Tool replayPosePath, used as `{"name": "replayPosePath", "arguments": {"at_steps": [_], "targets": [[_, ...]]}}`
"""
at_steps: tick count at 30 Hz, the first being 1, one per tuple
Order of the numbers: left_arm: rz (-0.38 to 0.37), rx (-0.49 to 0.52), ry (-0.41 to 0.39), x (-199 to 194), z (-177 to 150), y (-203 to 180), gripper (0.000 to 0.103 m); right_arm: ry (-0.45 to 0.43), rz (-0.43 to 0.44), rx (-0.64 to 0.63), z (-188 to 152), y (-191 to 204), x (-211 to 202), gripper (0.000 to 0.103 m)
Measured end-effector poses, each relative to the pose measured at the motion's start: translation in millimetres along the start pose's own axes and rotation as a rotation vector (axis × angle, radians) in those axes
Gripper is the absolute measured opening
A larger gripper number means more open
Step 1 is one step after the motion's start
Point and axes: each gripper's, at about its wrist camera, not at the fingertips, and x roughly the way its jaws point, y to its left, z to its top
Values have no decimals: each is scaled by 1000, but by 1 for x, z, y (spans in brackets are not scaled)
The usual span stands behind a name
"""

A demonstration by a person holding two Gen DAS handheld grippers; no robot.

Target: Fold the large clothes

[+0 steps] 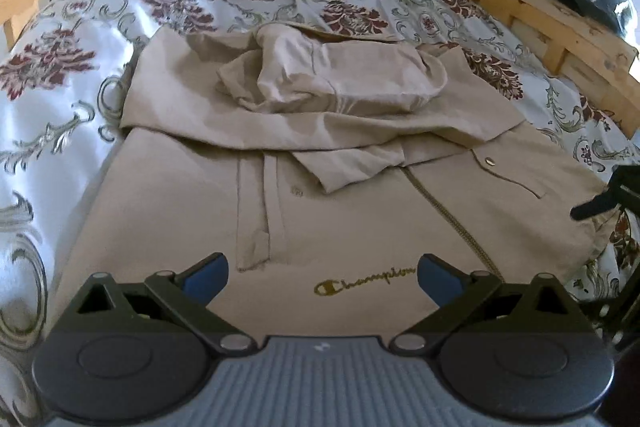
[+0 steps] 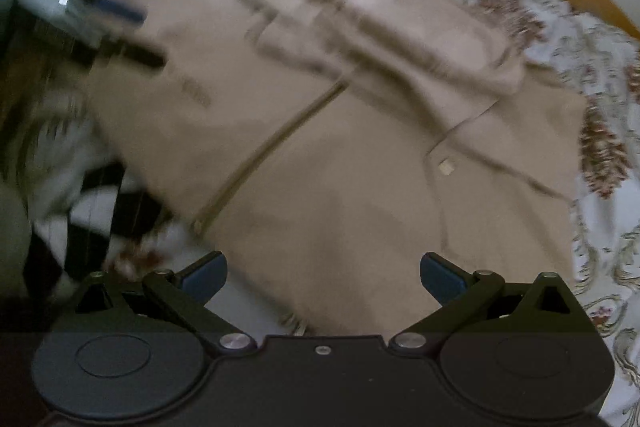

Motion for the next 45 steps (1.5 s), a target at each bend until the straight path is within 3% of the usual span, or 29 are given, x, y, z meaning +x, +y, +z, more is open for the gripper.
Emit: {"name": "replayPosePath", "arguments": {"at_steps": [9,13,16,18,20,25,26,29,32,36,45], "targets": [[-11,85,-33,-10,4,-2,102,124,3,-177,-3,28,32,102],[-64,121,-33,-9,3,-5,102,94,-24,-160,2,25,38,102],[-106,164,-38,-9,2,-13,102,25,-85,-120,5,18,30,97],[-135,184,-52,-11,1,-19,102,-49,-66,-95,3,12,18,94],[-172,216,-83,-16,1,-25,102,-128,-41,-62,1,5,6,84],[-264,289,-105,-25,5,-37,102,-325,-16,117,6,-25,-19,69],[-273,301,-100,-25,7,-40,102,-353,-11,145,7,-30,-21,62],[-260,342,-85,-26,8,-51,102,-442,2,232,11,-44,-21,57],[-209,397,-75,-22,3,-62,102,-470,20,304,15,-59,-17,57],[-31,504,-46,-7,-12,-75,100,-487,16,328,12,-64,-18,57],[-155,540,58,0,-26,-76,102,-455,34,315,11,-59,-13,64]]}}
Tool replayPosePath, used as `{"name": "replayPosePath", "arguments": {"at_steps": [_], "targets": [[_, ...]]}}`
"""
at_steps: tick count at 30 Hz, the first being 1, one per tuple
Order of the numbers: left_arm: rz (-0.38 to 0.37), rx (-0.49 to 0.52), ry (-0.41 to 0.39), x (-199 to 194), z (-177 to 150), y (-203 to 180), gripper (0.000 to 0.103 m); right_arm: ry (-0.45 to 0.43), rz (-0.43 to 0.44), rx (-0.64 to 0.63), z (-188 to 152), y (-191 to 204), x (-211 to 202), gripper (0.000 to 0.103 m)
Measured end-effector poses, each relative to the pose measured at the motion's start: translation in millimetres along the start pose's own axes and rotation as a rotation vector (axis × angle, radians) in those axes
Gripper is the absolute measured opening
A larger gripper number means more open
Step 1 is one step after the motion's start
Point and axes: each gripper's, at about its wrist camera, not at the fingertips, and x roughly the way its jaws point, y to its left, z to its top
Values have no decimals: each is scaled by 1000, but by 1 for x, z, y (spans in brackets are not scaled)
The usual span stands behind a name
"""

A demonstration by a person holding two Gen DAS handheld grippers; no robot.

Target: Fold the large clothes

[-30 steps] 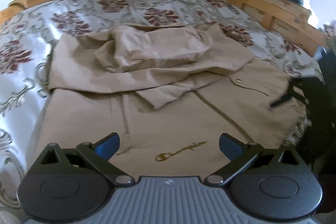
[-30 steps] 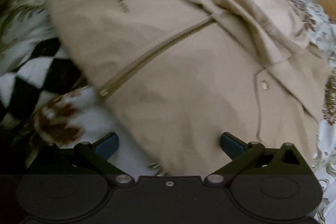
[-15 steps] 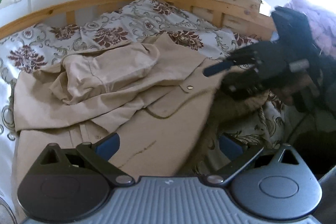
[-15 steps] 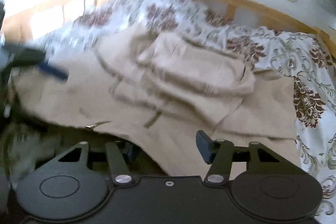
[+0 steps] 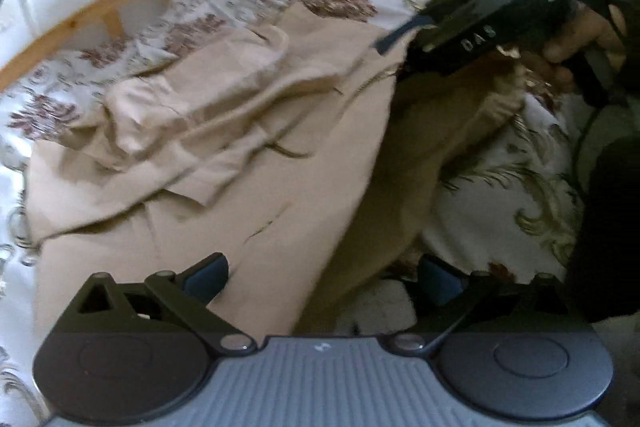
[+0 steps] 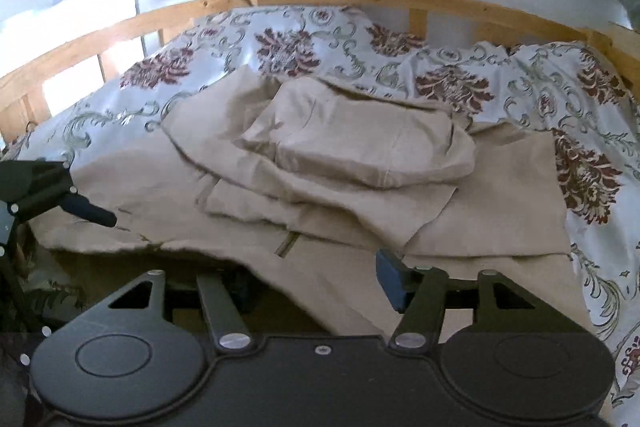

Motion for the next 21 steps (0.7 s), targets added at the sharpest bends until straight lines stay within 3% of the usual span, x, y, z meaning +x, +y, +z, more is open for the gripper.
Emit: {"name": "replayPosePath", "arguments": {"at_steps": [2,7,10,14,16,18,21], "targets": [[-12,44,12,4,-2,-6,102,3,1,0,0,1,1,65],[74,142,54,29,-1,-17,102,4,-1,2,1,0,1,67],[122,142,54,36,1,-14,97,1,-14,2,0,1,1,70],[152,111,53,30,4,-2,75,-6,-25,17,-1,-1,1,76],[141,88,-1,17,4,3,65,-7,-28,19,-2,-2,2,77],[141,57,-50,6,6,8,44,-8,-29,14,-2,-2,1,77],[134,4,-98,-4,16,18,27,-26,-36,7,-1,-1,-3,77]]}}
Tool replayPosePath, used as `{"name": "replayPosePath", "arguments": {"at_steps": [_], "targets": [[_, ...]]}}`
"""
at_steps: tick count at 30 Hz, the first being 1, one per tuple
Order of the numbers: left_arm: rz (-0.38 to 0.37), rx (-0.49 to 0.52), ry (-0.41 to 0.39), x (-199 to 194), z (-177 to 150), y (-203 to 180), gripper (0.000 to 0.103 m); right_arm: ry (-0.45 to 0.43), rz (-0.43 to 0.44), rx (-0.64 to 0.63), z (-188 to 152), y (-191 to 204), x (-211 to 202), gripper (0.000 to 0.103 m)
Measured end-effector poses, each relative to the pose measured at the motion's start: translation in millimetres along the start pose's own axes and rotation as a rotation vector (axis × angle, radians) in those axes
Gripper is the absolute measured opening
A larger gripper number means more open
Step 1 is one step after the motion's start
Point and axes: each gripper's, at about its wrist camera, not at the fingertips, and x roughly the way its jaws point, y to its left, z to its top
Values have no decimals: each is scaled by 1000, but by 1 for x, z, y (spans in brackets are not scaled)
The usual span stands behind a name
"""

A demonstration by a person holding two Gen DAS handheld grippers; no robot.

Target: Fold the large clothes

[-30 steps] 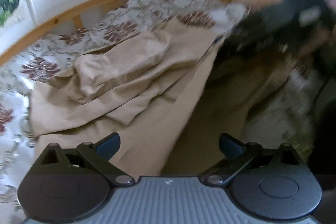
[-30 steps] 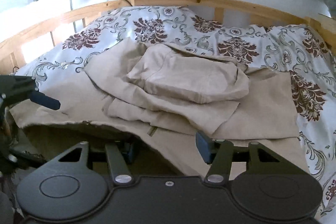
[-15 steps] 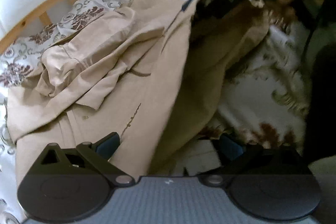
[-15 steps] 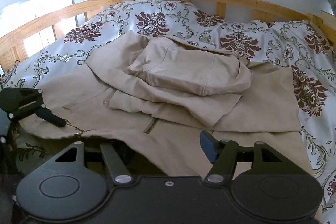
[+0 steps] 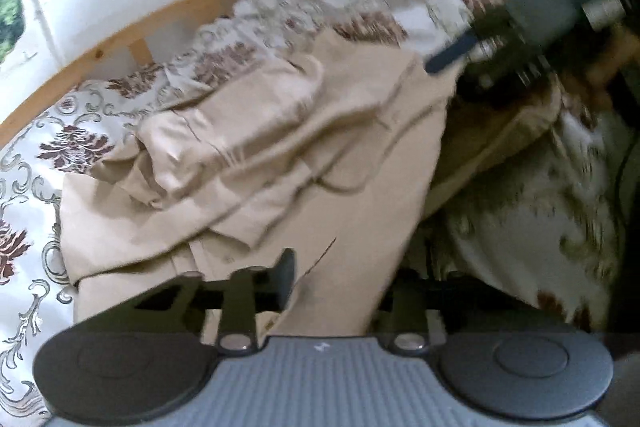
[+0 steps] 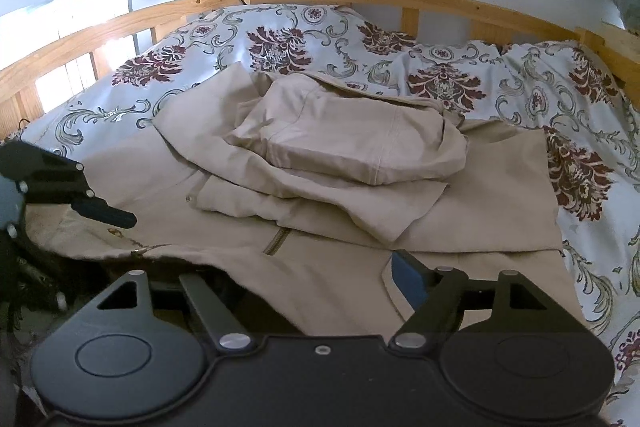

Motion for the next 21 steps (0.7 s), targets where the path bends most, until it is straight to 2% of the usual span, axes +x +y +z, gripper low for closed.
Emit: {"name": "replayPosePath", "arguments": {"at_steps": [4,8,12,17,19,21], "targets": [[-8,-91,-18,0,20,21,20,-63,-7,-17,5,3,-19,81],[-78,-217,22,9,39,49,19,-117,7,-158,11,14,-47,97],[-124,-301,55,22,52,73,19,-29,-39,-347,10,33,-39,97],[-148,-341,51,27,64,88,19,97,-89,-461,-3,47,-5,96],[-154,-346,53,27,67,90,19,113,-158,-531,-10,53,9,95],[-156,-342,53,27,68,89,19,92,-252,-609,-18,58,19,89]]}}
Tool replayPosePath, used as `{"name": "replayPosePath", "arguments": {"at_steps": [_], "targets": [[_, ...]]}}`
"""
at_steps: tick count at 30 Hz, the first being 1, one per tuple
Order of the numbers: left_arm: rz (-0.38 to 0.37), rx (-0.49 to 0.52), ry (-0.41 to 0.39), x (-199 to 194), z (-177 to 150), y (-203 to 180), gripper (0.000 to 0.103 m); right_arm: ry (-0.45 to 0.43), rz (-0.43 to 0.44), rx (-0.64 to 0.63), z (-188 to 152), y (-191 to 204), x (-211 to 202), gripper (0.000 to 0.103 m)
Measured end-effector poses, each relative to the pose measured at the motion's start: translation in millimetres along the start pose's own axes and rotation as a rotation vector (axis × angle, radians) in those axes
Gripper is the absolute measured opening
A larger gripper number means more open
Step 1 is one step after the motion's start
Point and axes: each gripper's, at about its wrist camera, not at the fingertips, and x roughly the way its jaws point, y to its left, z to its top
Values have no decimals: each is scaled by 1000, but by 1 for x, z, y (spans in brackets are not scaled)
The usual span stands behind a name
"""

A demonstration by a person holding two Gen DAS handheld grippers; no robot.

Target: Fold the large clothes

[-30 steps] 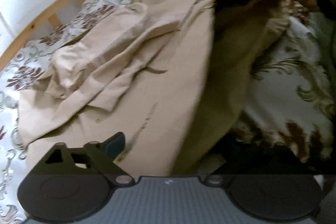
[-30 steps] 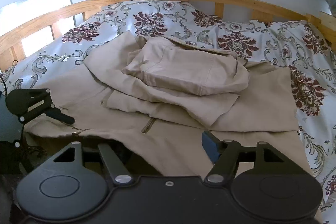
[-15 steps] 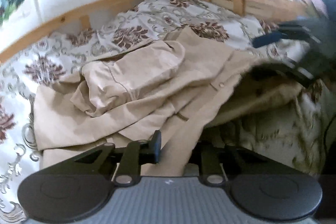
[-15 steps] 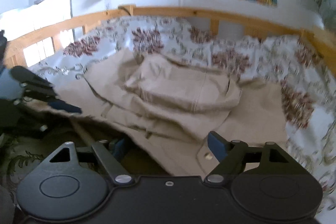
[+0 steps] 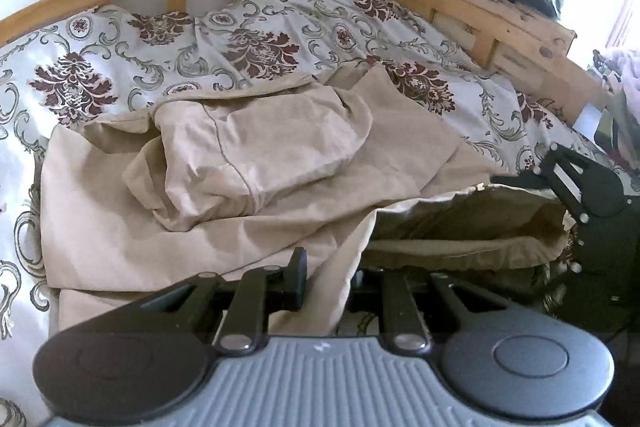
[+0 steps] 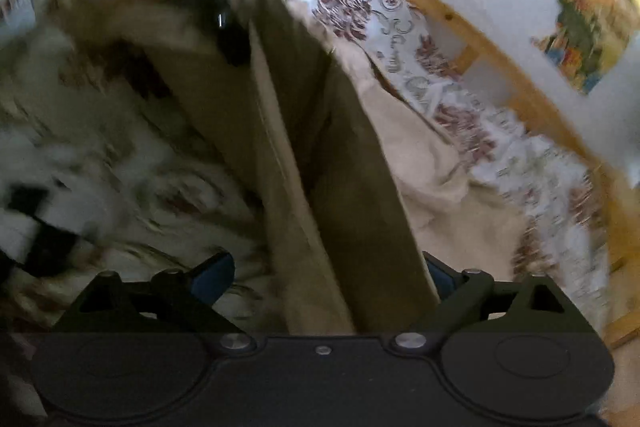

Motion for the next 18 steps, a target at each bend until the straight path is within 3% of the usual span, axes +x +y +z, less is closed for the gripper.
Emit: {"name": "replayPosePath", "arguments": {"at_steps": [3,7,8,10,13,14,15,17,18], "targets": [[1,-2,-5,-4,-2,0,19,-92,-111,-1,-3,-1,-5,78],[-17,-20,-16,-13,-5,5,20,-304,-133,90,-6,-18,-36,71],[-28,-21,-18,-16,-7,6,22,-343,-125,115,-7,-23,-42,58],[-35,-12,-26,-21,-9,4,23,-375,-104,159,-8,-30,-46,43],[-19,28,-39,-29,-14,-3,29,-370,-41,219,-8,-39,-42,27],[-16,43,-48,-32,-16,-7,39,-365,-29,240,-5,-40,-42,23],[-13,54,-63,-35,-19,-10,59,-362,-9,267,-3,-46,-41,20],[7,69,-115,-45,-23,-17,80,-355,41,343,1,-58,-37,17],[9,83,-139,-50,-24,-23,83,-349,71,385,4,-63,-34,17]]}}
